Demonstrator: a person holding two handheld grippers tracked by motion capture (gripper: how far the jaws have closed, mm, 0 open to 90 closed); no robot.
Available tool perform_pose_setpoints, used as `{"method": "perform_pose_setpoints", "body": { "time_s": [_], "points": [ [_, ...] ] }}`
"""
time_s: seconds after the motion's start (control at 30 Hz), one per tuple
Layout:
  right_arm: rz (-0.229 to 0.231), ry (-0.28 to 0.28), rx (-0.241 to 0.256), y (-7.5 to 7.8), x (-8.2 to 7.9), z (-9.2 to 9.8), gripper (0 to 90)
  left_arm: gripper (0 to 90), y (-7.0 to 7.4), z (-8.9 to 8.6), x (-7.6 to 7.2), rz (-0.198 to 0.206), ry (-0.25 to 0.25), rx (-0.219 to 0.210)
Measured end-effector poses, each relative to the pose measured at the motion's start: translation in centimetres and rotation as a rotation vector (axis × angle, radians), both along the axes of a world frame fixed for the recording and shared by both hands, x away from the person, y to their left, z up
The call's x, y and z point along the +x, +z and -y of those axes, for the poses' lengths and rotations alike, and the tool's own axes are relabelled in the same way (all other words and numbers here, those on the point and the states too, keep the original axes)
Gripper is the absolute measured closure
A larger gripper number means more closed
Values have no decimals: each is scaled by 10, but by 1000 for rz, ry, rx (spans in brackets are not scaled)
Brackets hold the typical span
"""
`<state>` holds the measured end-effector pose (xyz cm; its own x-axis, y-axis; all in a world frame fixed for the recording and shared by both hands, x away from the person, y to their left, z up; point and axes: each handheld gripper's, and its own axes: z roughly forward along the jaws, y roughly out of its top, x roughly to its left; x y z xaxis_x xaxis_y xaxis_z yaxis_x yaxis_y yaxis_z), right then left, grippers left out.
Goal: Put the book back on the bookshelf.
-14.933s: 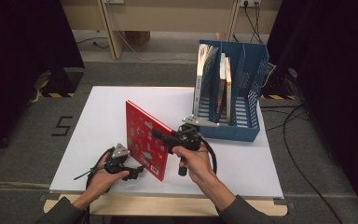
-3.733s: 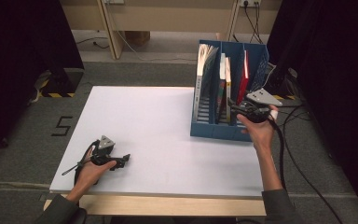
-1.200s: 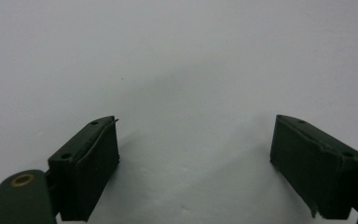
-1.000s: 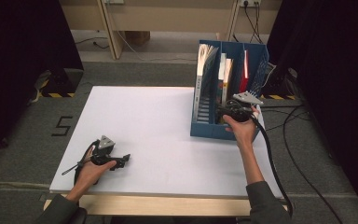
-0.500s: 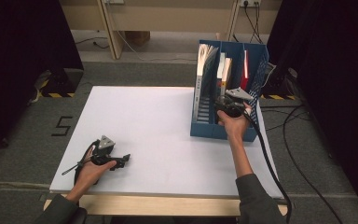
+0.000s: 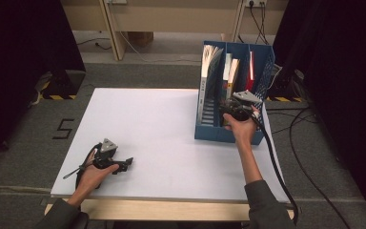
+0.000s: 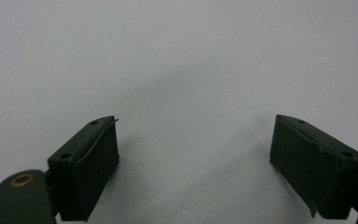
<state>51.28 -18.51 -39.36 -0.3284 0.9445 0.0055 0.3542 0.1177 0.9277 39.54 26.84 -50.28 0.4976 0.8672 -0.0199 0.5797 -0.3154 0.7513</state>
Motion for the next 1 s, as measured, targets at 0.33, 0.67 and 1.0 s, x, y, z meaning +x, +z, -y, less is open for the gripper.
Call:
{"method": "perform_pose_setpoints", "body": {
  "time_s": [0.33, 0.67, 1.0],
  "points": [
    [101, 105, -40, 32, -36, -24, 293, 143, 0, 0, 0, 0, 0, 1],
    [100, 144, -25, 27, -27, -49, 443, 143, 0, 0, 0, -1, 0, 0],
    [49, 153, 2, 19, 2, -65, 630, 144, 0, 0, 0, 1, -1, -2]
  ]
}}
